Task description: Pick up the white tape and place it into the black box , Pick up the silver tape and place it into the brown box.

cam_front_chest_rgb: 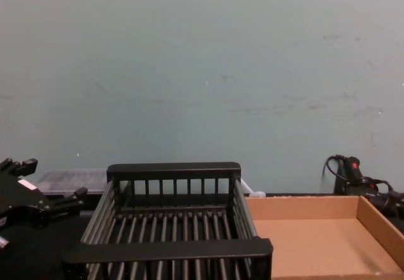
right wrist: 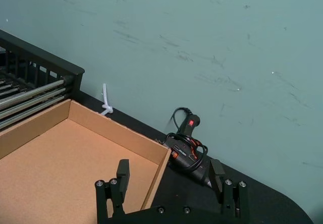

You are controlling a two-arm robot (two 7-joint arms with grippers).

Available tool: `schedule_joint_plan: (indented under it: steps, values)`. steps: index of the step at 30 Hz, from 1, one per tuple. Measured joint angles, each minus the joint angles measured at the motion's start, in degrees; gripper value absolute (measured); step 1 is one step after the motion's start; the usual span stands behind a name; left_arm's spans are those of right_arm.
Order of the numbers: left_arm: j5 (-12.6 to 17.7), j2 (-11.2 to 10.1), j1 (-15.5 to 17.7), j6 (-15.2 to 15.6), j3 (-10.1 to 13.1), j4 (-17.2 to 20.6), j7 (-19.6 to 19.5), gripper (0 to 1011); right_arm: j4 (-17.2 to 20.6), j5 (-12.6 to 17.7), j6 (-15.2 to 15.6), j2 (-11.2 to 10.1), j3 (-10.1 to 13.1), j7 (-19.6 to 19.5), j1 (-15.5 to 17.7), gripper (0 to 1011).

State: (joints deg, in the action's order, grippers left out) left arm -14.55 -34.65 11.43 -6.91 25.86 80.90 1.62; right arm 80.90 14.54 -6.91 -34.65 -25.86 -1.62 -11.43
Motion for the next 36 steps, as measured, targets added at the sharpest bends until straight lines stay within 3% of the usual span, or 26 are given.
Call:
schedule_joint_plan:
  steps: [36]
  values:
    - [0.0, 0.0, 0.0, 0.0, 0.0, 0.0, 0.0, 1001, 0.0, 0.0, 0.0, 0.0, 0.0, 0.0, 0.0, 1002]
